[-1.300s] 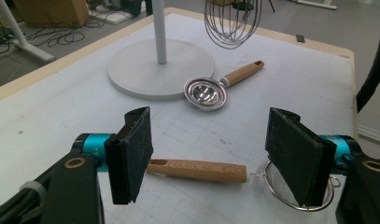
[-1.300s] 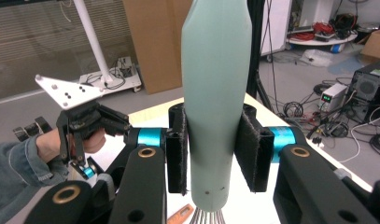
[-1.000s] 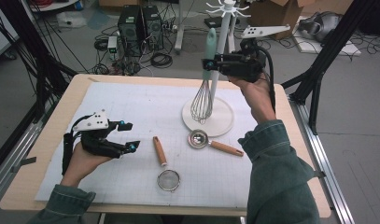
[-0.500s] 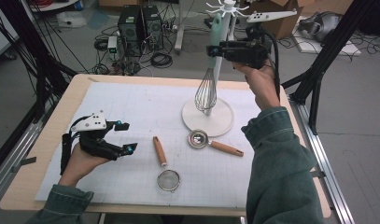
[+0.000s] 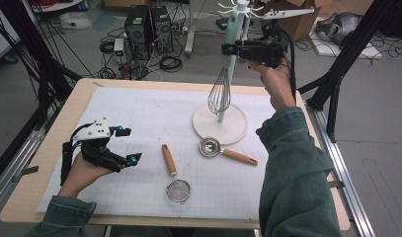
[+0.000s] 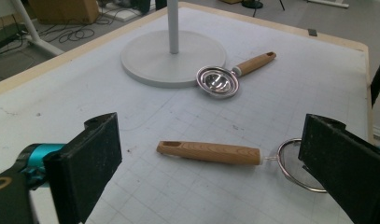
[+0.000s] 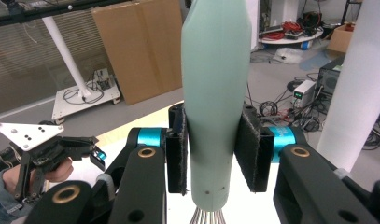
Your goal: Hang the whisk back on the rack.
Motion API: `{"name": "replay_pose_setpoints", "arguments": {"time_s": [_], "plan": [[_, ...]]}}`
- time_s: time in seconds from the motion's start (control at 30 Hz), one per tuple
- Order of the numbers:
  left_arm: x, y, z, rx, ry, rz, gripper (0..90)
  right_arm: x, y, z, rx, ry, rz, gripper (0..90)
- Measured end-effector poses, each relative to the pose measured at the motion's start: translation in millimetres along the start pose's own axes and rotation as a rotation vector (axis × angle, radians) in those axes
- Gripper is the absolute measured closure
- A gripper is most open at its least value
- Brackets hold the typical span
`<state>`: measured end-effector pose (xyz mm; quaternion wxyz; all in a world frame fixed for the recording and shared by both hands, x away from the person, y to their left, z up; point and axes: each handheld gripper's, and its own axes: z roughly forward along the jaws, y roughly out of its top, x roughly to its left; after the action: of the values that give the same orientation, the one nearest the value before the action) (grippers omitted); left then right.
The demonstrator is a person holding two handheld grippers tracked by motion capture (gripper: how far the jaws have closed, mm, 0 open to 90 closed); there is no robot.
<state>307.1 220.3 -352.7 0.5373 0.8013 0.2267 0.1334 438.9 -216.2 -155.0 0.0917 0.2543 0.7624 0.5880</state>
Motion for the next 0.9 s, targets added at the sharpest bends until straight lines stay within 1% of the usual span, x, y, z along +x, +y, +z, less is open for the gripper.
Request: {"name": "replay_pose_setpoints", "arguments": {"time_s": [0.07, 0.13, 0.17, 0.27, 0.4, 0.43, 0.47, 0.6, 0.9], "plan": [[1.3, -0.5, -1.0, -0.002, 0.002, -0.007, 5.0, -1.5, -0.1, 0.7, -0.007, -0.003, 0.003, 67.5], [2.1, -1.3, -1.2, 0.001, 0.017, -0.014, 2.2, -3.1, -0.4, 1.4, -0.012, -0.007, 0.007, 67.4], [2.5, -1.6, -1.5, -0.002, 0.016, -0.015, 1.7, -4.0, -0.6, 1.5, -0.011, -0.011, 0.009, 67.5], [2.2, -0.8, -3.1, -0.004, 0.017, -0.008, 1.7, -6.5, -1.6, 2.4, -0.005, -0.019, 0.015, 67.5], [2.1, -0.9, -3.7, -0.003, 0.022, -0.012, 1.7, -9.0, -2.5, 2.7, 0.003, -0.029, 0.02, 67.4], [2.8, -1.1, -4.1, 0.0, 0.024, -0.006, 1.7, -9.3, -2.6, 2.8, 0.004, -0.033, 0.021, 67.4], [3.0, -1.4, -4.2, -0.003, 0.023, -0.013, 1.7, -9.9, -2.8, 3.0, 0.003, -0.037, 0.02, 67.4], [4.3, -2.0, -5.8, -0.006, 0.026, -0.014, 1.7, -11.0, -3.6, 4.3, 0.002, -0.046, 0.027, 67.3], [7.7, -5.3, -6.8, 0.001, 0.034, -0.026, 1.7, -13.5, -4.0, 4.1, -0.001, -0.077, -0.004, 66.4]]}}
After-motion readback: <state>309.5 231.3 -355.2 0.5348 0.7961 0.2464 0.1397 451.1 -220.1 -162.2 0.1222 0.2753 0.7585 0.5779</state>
